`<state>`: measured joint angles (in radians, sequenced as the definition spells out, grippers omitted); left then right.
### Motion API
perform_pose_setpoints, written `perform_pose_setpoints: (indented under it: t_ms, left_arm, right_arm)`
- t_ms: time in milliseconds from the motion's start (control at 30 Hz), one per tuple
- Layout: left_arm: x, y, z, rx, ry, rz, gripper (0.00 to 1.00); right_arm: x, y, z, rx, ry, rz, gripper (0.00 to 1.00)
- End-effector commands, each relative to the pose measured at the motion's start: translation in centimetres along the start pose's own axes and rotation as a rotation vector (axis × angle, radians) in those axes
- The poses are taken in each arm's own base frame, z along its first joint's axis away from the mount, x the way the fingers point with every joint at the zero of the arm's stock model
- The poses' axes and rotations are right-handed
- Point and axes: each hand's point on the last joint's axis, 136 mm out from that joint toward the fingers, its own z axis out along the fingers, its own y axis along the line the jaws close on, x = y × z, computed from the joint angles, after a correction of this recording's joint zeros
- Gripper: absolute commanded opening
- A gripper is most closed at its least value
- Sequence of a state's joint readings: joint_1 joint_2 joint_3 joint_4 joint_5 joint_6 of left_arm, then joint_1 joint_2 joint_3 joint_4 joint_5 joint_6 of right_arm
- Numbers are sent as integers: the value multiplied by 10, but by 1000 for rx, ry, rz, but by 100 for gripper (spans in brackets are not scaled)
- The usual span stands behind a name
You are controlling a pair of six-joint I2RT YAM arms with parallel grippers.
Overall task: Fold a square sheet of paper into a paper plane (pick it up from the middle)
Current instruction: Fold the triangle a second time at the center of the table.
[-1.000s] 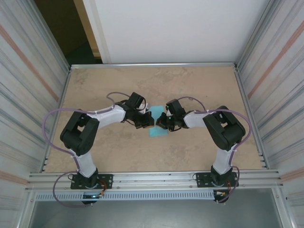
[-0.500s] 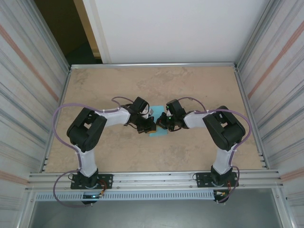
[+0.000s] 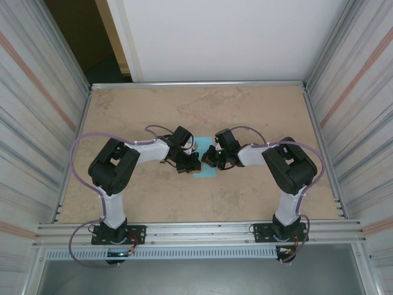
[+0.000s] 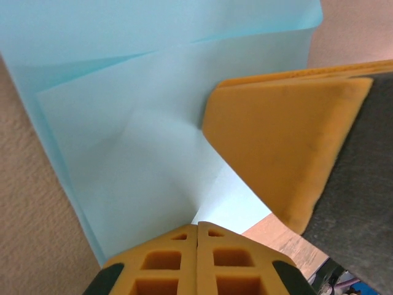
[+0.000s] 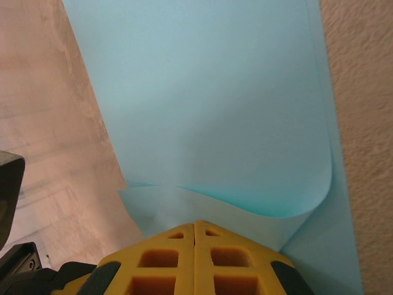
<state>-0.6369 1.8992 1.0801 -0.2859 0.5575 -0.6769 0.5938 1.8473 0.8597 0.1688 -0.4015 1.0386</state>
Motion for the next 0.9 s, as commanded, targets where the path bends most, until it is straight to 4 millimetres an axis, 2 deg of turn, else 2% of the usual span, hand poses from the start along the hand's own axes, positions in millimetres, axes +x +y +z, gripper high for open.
perform_pose_setpoints:
  t_ms: [0,433,633,867]
  left_arm:
    - [0,3,-3,-27,4,15,3]
    - [7,16,-8,-5,29,-10,2]
    - [19,26,-12,11,61,-23,2]
    - [44,39,-22,-40,108,-18,2]
  right_arm:
    - [29,-84,10,259,70,109,0]
    - [31,-92,11,288,87,108,0]
    - [33,-96,12,303,96,110,0]
    - [33,-96,11,305,99,108,0]
